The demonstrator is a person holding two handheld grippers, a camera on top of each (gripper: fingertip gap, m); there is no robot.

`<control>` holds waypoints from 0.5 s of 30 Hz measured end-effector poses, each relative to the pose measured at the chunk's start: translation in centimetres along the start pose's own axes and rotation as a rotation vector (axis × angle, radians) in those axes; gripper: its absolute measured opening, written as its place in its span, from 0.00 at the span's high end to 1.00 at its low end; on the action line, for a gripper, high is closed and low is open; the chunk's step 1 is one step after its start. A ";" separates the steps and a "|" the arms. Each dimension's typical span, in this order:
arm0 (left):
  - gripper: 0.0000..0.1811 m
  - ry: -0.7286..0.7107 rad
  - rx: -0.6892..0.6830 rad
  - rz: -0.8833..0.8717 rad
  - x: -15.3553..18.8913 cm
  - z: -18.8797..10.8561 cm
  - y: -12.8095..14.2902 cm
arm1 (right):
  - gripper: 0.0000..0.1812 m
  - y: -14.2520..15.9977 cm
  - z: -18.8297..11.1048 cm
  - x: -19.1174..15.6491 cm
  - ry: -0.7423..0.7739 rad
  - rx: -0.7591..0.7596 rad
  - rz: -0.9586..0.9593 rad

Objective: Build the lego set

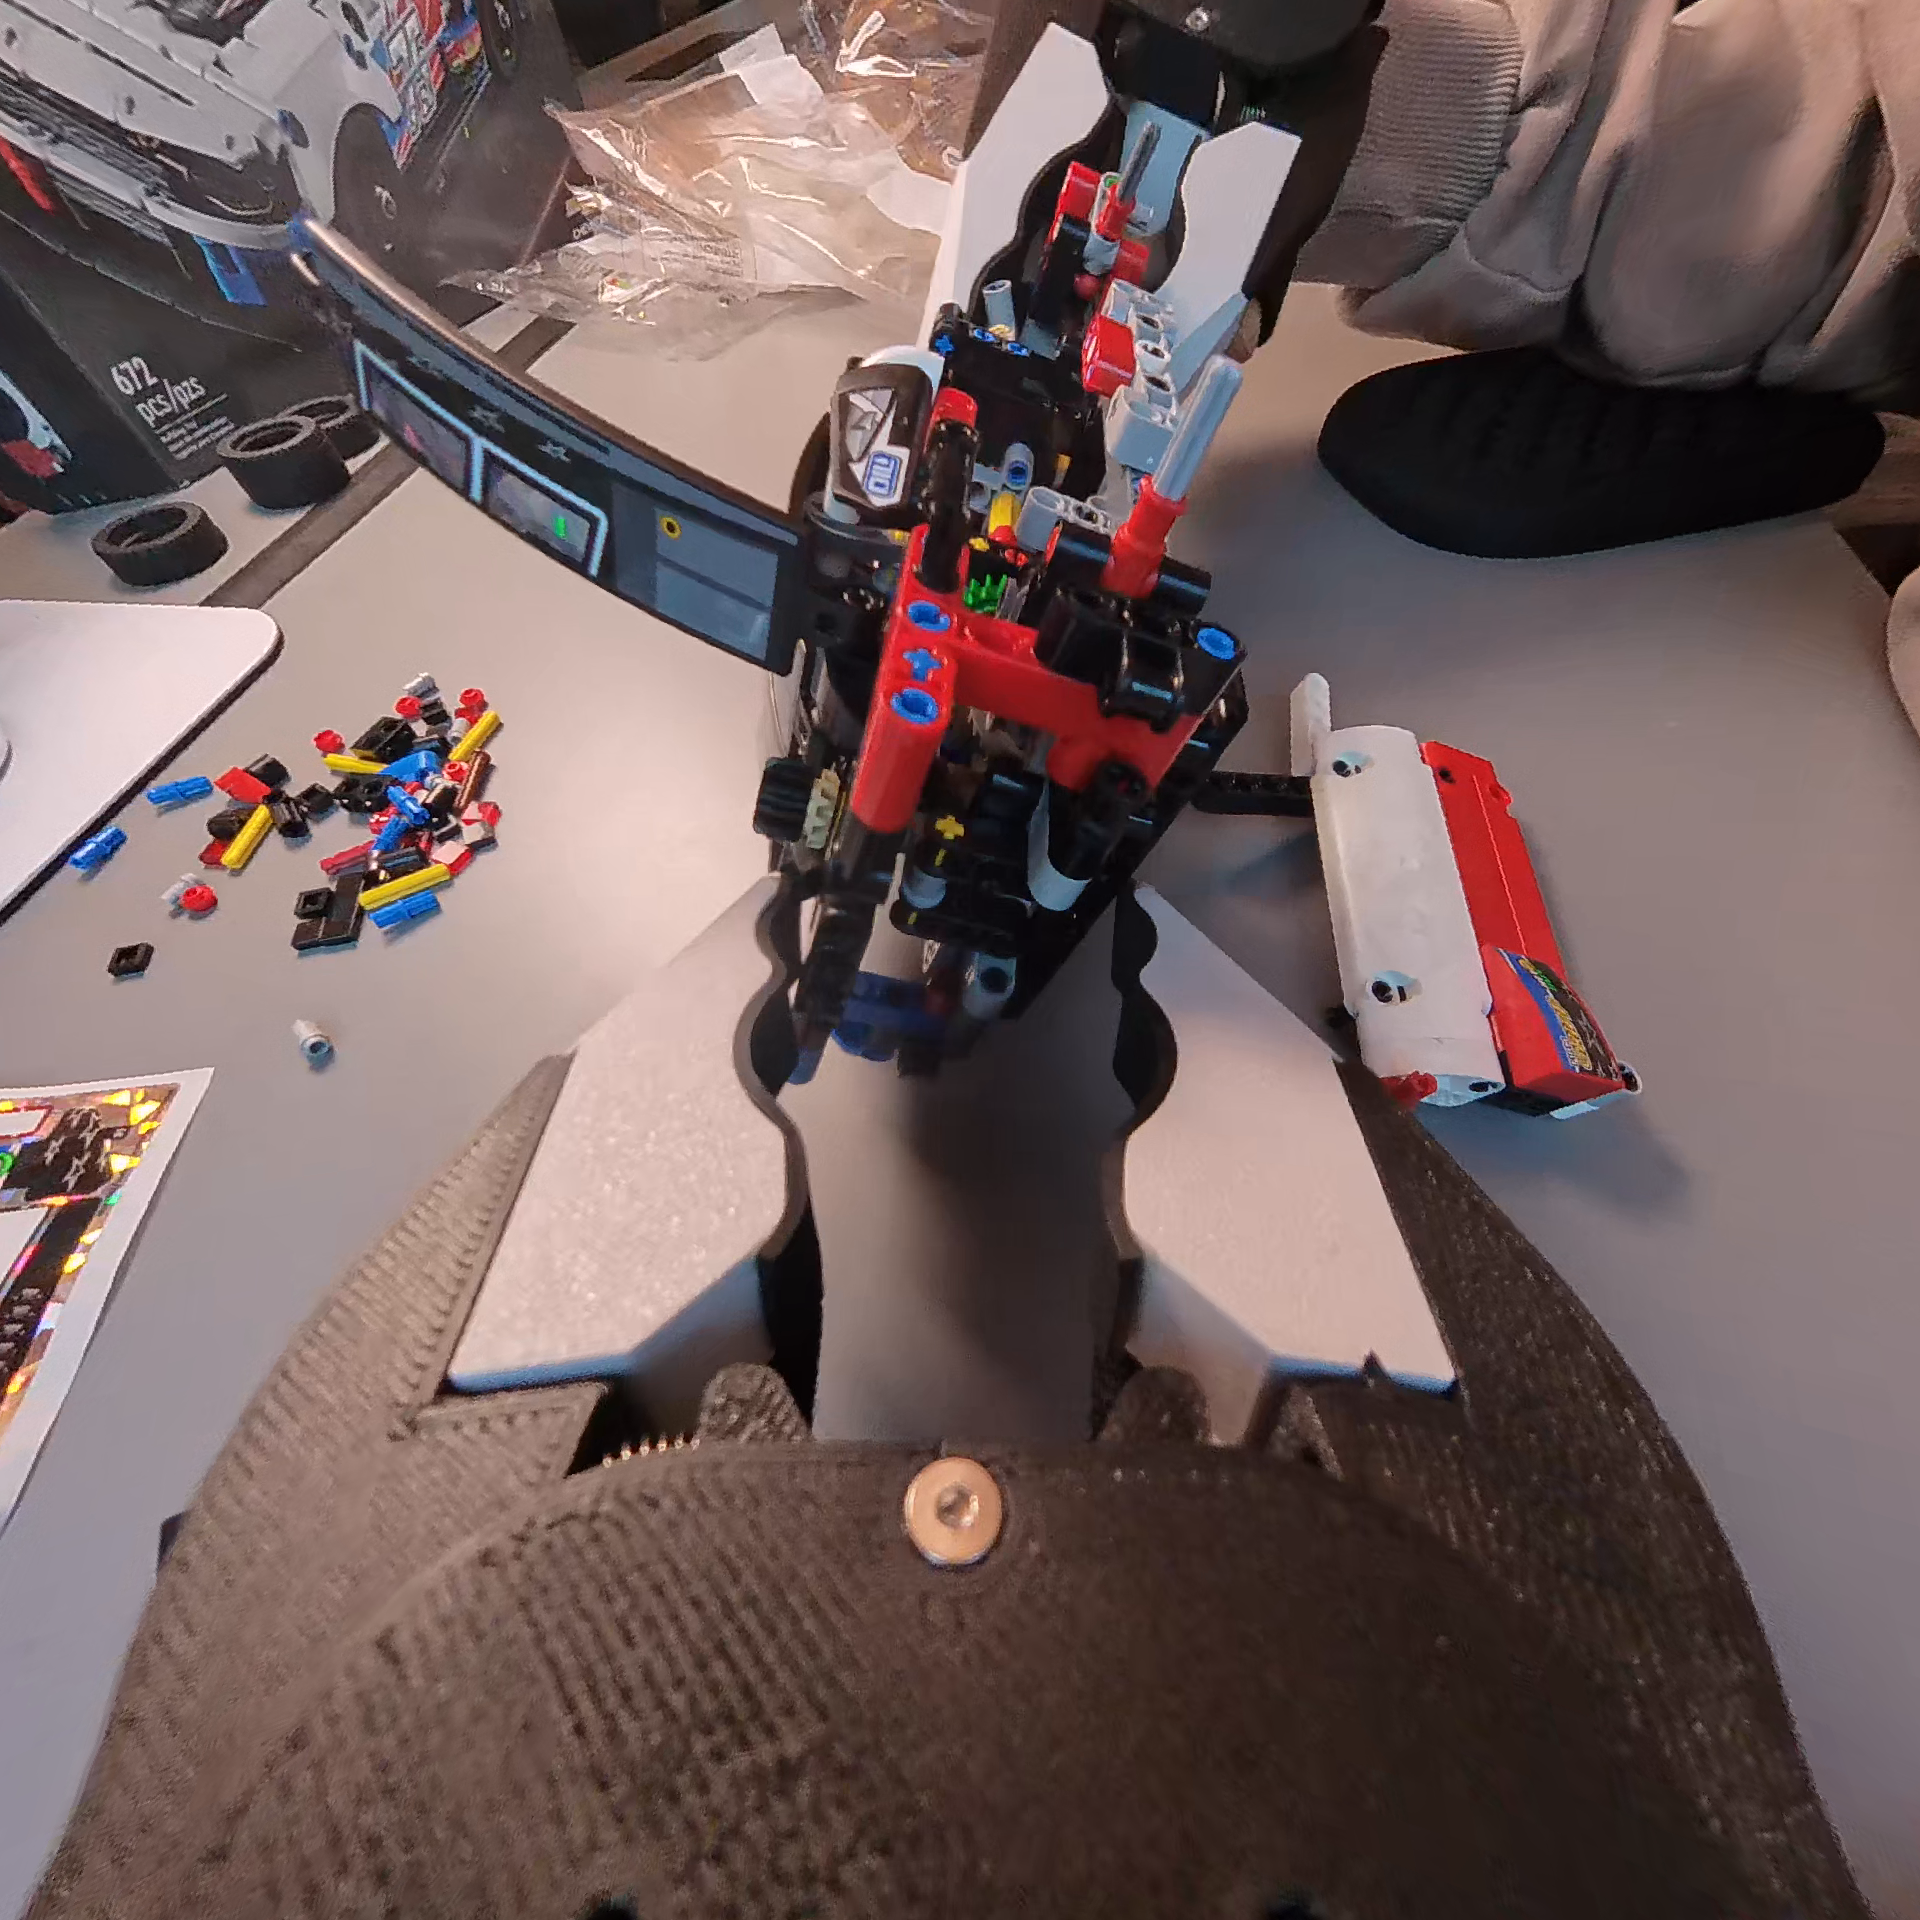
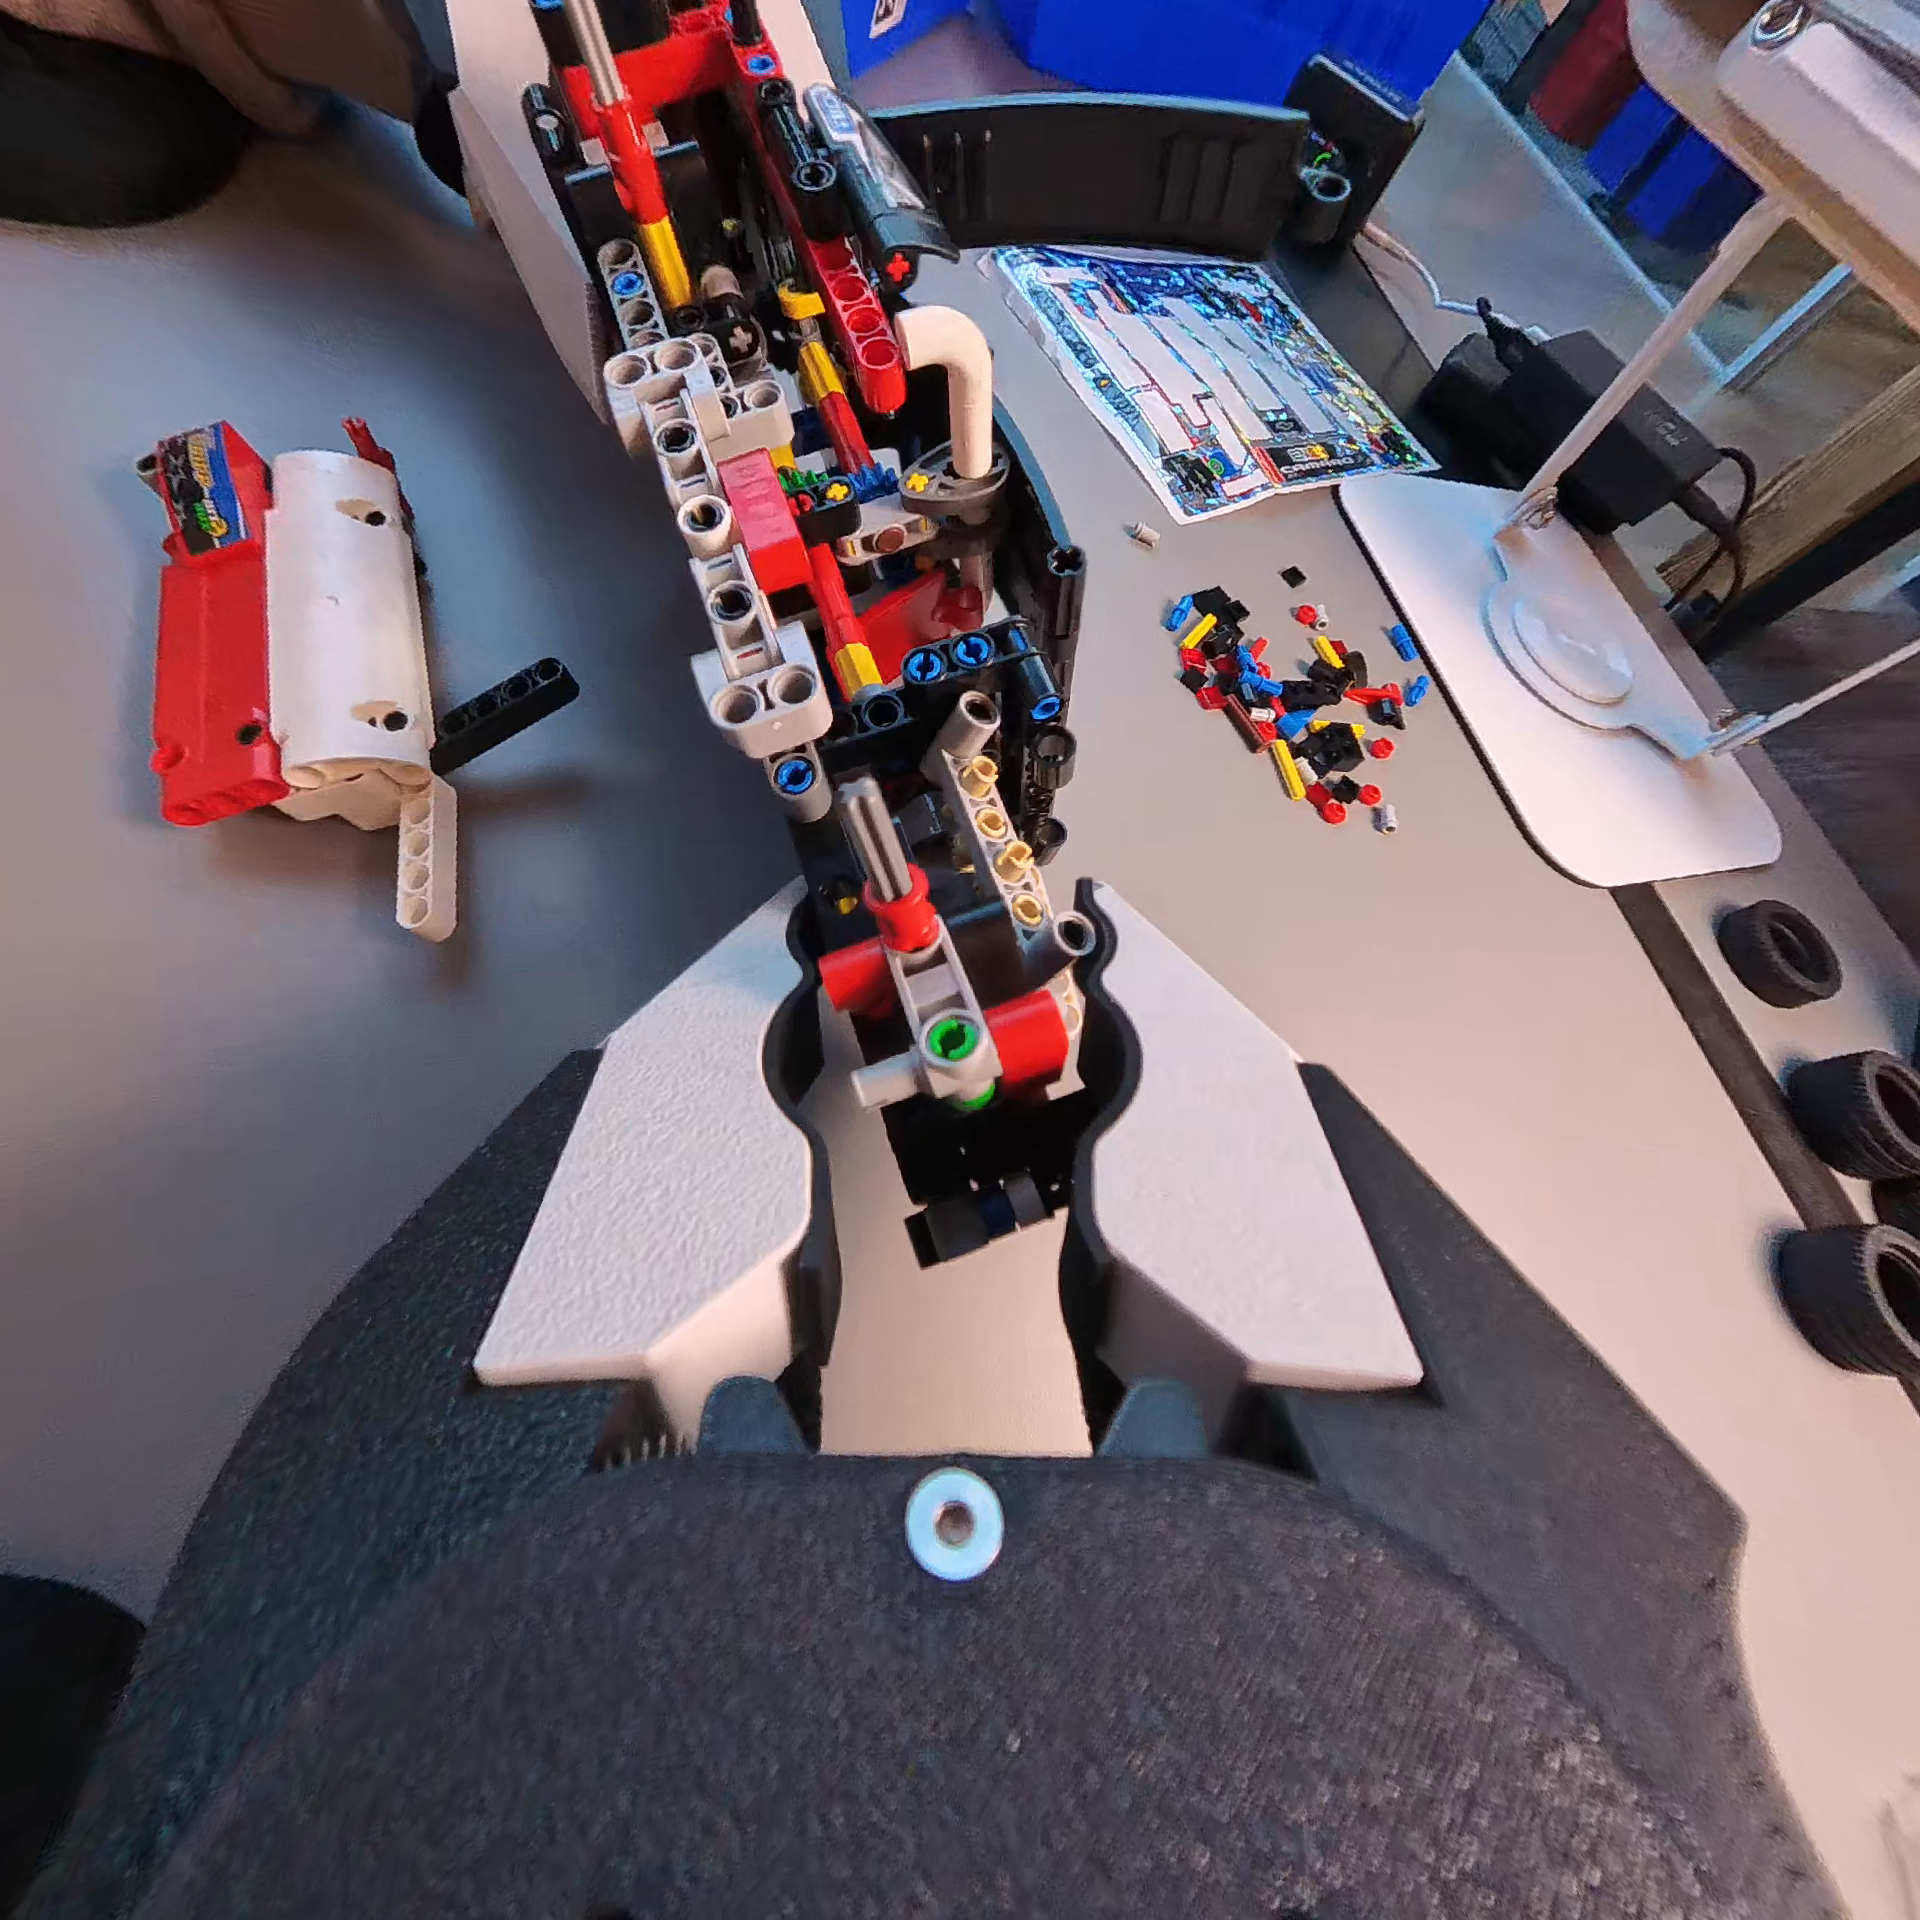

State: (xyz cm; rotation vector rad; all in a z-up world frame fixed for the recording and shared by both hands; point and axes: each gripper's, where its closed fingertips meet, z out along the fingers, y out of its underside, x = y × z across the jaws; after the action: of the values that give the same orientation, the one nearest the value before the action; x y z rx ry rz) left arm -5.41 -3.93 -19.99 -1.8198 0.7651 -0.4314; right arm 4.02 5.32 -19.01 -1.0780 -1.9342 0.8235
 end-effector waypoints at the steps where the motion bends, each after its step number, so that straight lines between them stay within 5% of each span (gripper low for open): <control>1: 0.67 -0.008 0.000 -0.023 -0.3 -0.1 0.0 | 0.76 0.0 0.0 0.0 0.005 0.005 -0.001; 15: 0.62 -0.138 0.018 -0.315 -3.7 -0.6 0.5 | 0.79 -0.3 0.2 0.0 0.050 0.069 0.015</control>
State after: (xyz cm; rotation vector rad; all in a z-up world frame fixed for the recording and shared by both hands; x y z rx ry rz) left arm -8.62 -1.91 -20.01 -1.9376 0.3790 -0.5078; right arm 3.78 5.14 -18.88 -1.0636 -1.8449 0.8568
